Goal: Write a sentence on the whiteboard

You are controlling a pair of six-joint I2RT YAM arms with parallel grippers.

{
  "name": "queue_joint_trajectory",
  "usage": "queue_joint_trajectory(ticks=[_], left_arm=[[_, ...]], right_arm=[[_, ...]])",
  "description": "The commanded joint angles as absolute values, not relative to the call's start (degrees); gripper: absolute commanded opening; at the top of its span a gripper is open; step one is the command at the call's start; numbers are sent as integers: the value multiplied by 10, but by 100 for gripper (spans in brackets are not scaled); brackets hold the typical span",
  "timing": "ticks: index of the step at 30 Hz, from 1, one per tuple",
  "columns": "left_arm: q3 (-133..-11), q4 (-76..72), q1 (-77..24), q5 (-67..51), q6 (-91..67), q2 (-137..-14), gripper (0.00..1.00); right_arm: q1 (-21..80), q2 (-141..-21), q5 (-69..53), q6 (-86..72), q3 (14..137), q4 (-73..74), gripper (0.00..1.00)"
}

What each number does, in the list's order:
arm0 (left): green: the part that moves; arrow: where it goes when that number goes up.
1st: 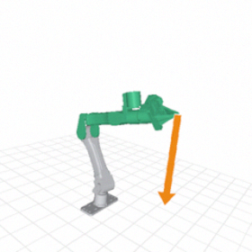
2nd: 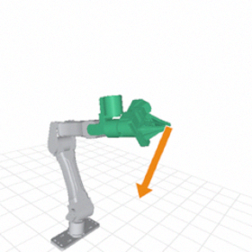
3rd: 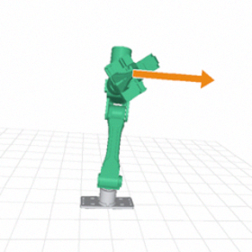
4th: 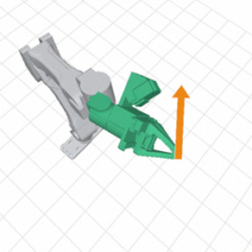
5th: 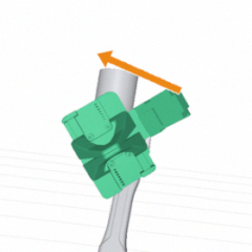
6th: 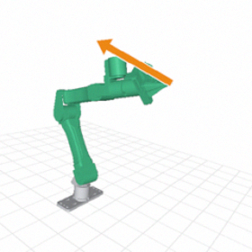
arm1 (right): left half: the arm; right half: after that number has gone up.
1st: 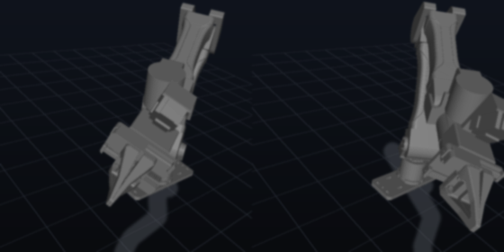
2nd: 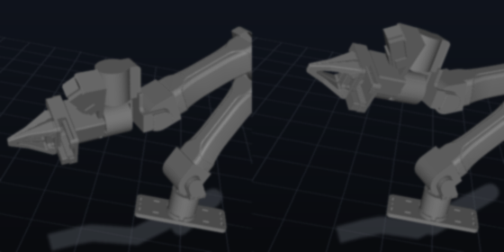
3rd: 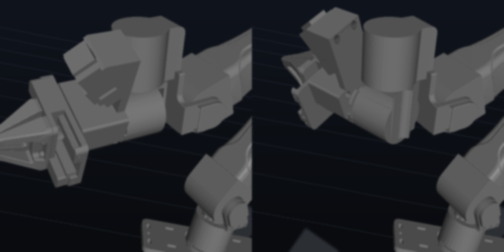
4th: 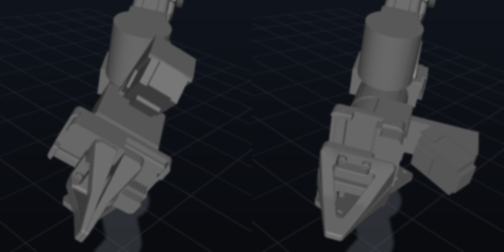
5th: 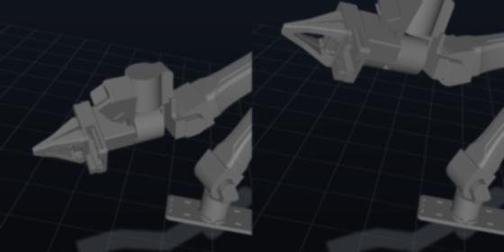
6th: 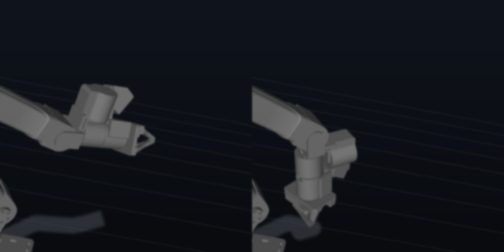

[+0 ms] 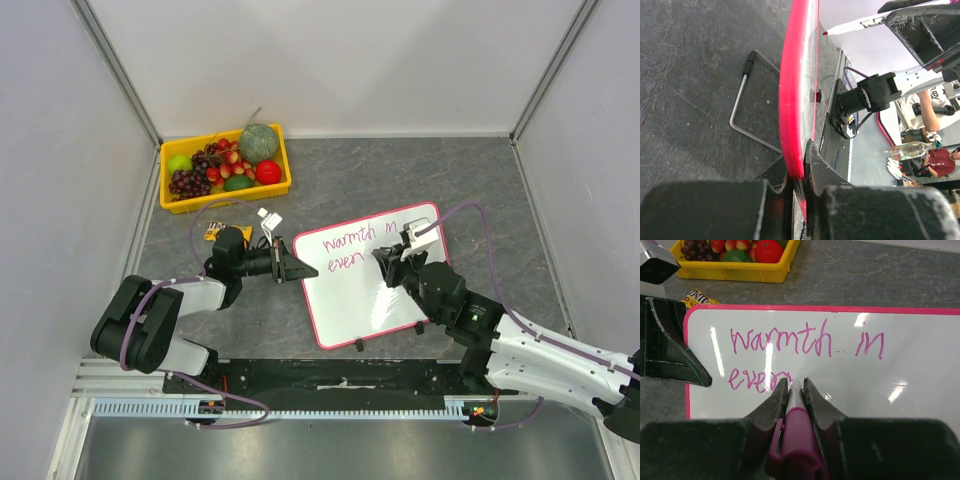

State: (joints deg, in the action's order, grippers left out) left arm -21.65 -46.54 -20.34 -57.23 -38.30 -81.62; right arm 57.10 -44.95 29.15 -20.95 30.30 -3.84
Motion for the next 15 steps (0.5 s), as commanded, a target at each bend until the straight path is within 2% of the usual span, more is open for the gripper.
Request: queue_joint_trajectory(ticks=[1,15], left_arm=[[-207,-442,-213,-559,-259,-831,2],[-207,-442,-212,-559,-258,-830,2]], right_arm=[[569,-445,321,-188,334,-63,0],[561,-476,317,-192,311,-88,0]])
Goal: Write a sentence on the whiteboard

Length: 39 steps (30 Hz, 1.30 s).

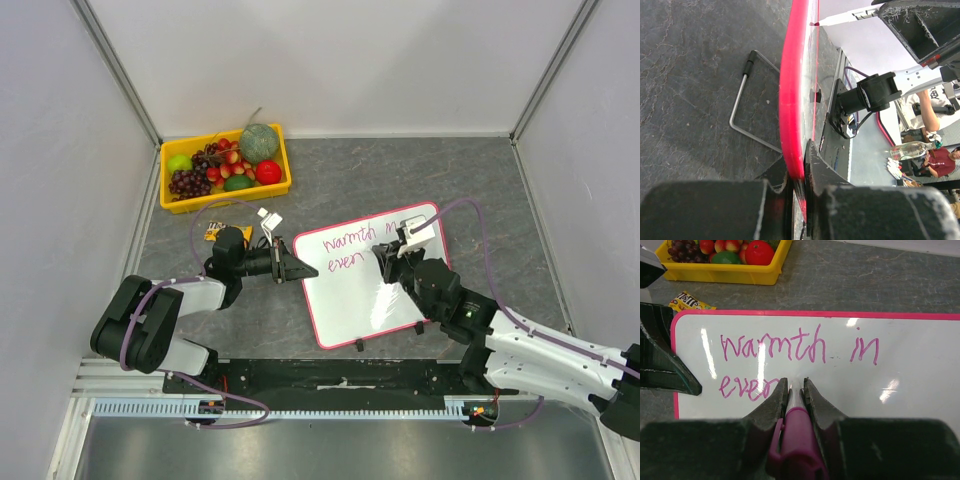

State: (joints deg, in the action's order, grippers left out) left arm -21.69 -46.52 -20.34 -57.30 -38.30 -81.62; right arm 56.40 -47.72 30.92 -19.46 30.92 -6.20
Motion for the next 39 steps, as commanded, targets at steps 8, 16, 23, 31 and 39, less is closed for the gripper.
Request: queue_joint_trajectory(ticks=[8,16,23,31,39], left_arm=[[-206,-442,-212,-559,-258,-830,2],[-206,-442,-213,-558,-258,-831,2],[-206,-442,-213,-558,-258,-831,2],[-206,-442,-213,-557,-258,-830,2],[-206,-442,-213,-556,-258,-830,2]], right_arm=[[559,-461,302,-210,291,-59,0],[559,-447,281,-231,271,-33,0],[559,-434,263,-250,252,-17,0],[559,-425,236,-256,241,-5,0],[560,-412,198,-257,241,-8,0]])
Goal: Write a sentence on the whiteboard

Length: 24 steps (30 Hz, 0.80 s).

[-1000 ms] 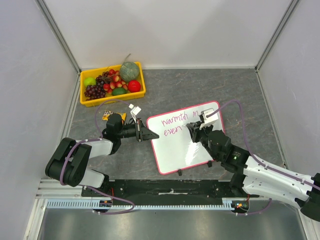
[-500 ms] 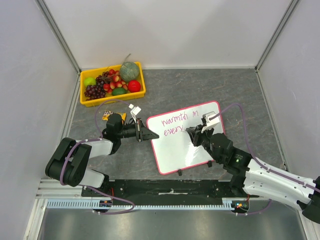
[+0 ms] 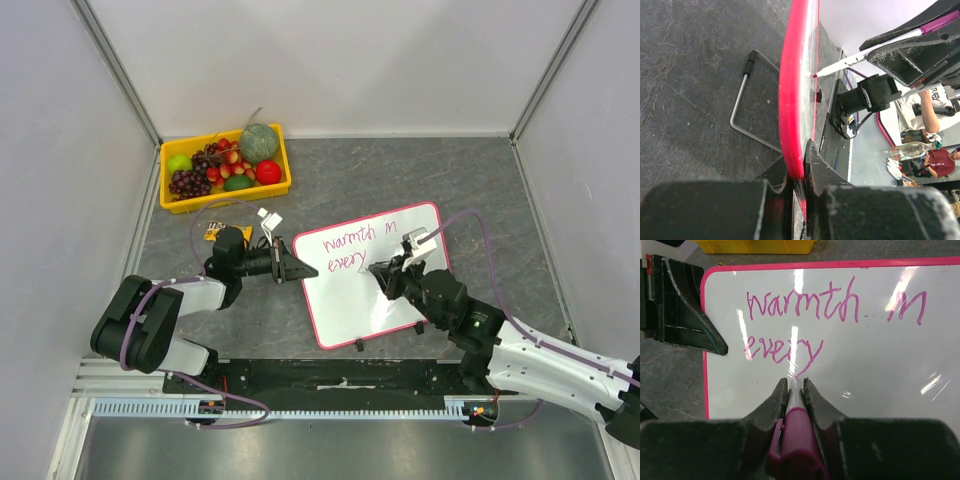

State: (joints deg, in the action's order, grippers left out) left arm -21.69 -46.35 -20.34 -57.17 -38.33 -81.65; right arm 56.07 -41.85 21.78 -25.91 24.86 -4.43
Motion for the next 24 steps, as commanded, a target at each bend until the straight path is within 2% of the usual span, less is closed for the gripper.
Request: queue_joint_trajectory(ticks=[1,8,15,24], left_arm=[[-206,-443,-213,-556,-258,-831,2],[-206,-441,-212,-556,-258,-830,2],[-206,-440,-213,-556,-257,-828,2],[-206,-438,-212,-556,-257,-828,2]], right_arm=[[559,-404,191,-254,243,-11,0],[559,-370,138,-249,290,-32,0],[539,-410,109,-236,331,-50,0],[368,-429,-39,-249,352,-55,0]])
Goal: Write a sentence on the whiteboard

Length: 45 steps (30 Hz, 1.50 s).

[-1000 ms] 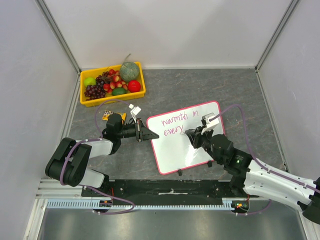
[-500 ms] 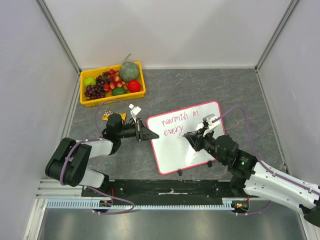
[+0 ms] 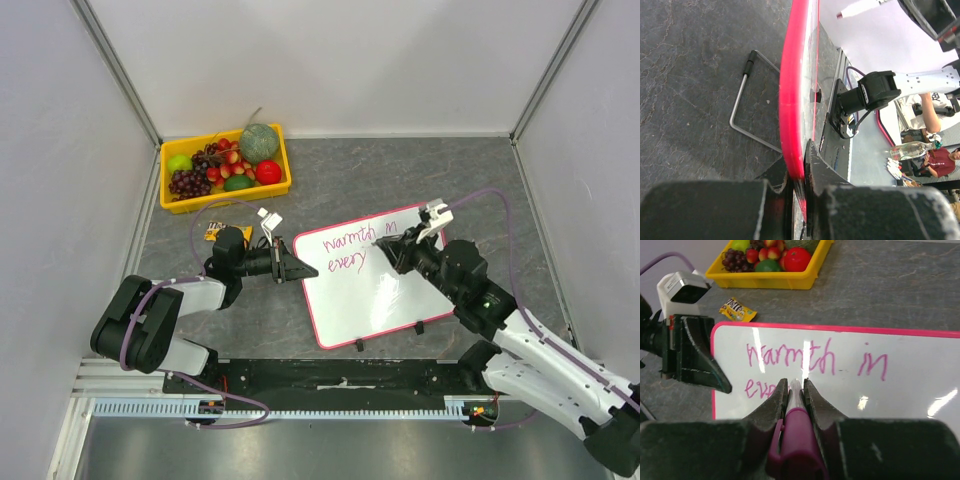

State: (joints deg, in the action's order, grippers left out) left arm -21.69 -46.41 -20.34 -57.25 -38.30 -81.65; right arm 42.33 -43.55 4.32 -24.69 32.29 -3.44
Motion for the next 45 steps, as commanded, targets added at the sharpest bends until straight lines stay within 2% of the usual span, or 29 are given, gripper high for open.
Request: queue_joint_trajectory(ticks=[1,6,15,45], left_arm=[[-206,-438,-213,-556,-257,-828,2],[-206,-437,-212,-556,-257,-829,2],[-207,-437,-213,-557,-257,-831,2],[-207,-438,-212,-558,-257,-831,2]], right_arm=[[352,-429,-48,-249,352,-52,0],[320,-427,-62,-243,338,-47,0],[320,-427,-11,-214,331,-40,0],[320,-424,24,-201,296,-2,0]])
